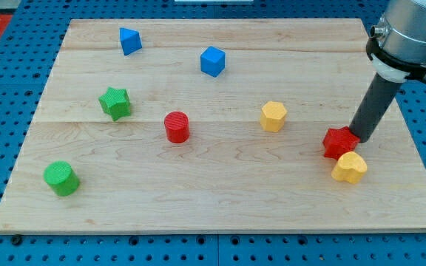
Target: Move the yellow hexagon top left to the red star
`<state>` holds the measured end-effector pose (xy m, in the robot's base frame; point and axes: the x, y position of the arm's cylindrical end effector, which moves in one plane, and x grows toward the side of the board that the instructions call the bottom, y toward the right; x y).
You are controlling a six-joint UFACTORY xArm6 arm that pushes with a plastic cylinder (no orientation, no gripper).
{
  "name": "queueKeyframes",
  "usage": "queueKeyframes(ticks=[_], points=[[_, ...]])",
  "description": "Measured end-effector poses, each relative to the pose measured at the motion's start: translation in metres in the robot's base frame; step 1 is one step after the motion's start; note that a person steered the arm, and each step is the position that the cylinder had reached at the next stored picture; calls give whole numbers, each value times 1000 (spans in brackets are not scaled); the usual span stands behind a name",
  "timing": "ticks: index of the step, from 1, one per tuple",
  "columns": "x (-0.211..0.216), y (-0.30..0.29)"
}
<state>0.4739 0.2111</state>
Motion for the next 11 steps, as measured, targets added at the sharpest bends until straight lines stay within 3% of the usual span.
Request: queueKeyframes(ticks=[2, 4, 6, 8, 9, 10, 11], points=[[-57, -20], [-66, -165], [-44, -241], [-46, -102], [-46, -107], [-34, -165], [-4, -127]])
